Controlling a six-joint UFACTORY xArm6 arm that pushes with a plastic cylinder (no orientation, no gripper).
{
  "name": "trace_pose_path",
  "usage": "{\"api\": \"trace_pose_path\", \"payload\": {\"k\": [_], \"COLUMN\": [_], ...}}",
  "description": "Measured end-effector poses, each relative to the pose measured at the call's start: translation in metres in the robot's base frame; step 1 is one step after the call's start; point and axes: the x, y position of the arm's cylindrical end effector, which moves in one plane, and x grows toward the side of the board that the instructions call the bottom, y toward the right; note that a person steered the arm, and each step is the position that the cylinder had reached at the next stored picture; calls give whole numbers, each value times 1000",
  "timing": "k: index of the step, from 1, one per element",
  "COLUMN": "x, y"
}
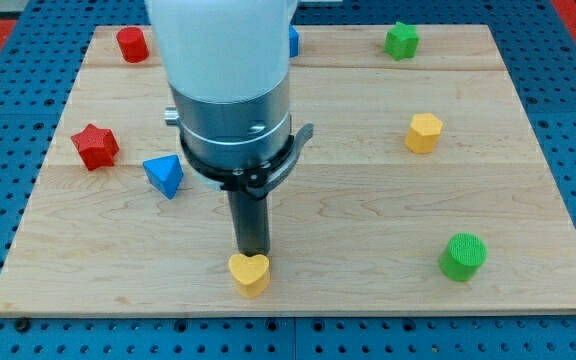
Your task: Move the yellow heart towards the bottom left
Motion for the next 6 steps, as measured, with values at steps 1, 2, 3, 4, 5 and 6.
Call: {"api": "trace_pose_path", "payload": {"k": [1,2,3,4,5,6], "x": [19,61,64,54,35,30], "y": [48,52,25,10,-9,-28]}}
